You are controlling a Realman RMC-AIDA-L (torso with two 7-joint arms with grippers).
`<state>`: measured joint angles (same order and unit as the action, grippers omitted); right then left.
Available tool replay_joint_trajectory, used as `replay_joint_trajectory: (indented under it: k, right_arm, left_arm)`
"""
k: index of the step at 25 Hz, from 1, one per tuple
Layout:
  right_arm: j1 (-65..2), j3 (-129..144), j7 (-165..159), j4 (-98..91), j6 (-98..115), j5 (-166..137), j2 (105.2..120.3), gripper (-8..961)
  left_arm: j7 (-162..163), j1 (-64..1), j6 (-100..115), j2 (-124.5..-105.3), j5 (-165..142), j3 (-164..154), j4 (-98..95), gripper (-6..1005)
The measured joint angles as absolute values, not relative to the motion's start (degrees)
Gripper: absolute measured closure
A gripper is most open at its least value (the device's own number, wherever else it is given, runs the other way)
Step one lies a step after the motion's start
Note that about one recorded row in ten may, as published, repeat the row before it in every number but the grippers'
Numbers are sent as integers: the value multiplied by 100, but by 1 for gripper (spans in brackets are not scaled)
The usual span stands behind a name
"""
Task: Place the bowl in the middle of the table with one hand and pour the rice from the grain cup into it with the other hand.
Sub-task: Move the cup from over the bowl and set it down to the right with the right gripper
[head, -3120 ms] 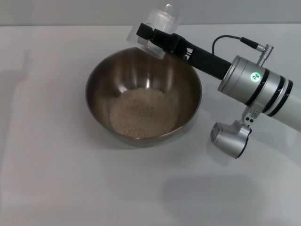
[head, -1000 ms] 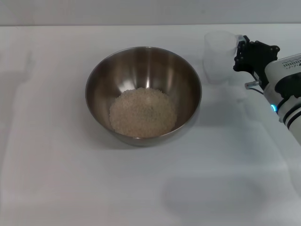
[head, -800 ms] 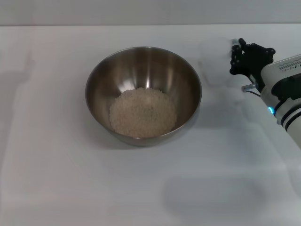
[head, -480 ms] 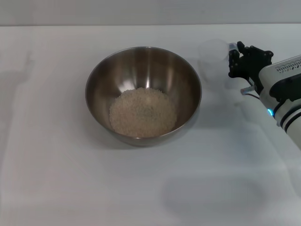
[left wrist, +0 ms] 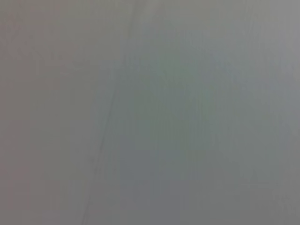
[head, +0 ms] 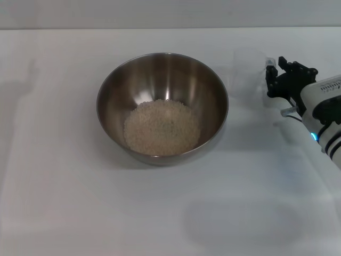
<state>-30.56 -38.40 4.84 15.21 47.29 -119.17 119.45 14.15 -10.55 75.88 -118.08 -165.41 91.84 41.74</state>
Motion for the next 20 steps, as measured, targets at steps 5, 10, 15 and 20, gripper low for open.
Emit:
replay_joint_trajectory:
  k: [5,10,15,20]
  right_arm:
    - [-2960,-3727,485,1517,4765,-11917,11937,729]
    - [-2872,-3571,503,1510,4890,-11917,11939,720]
    - [-2608,-3249,489,1513,5608,-11917,11933,721]
    - [-2268,-3020,487,1511,6559,-11917,11924,682]
  left_arm:
    - [1415,-1044,7592,-11813,-16541,9158,4197,193]
    - [1415,-1049,7594,-11812,-16542,9139,4204,193]
    - [1407,-1052,7583,-11812,-16542,9140,4167,193]
    - [1385,-1033,7572,-11812,-16541,9162,4161,192]
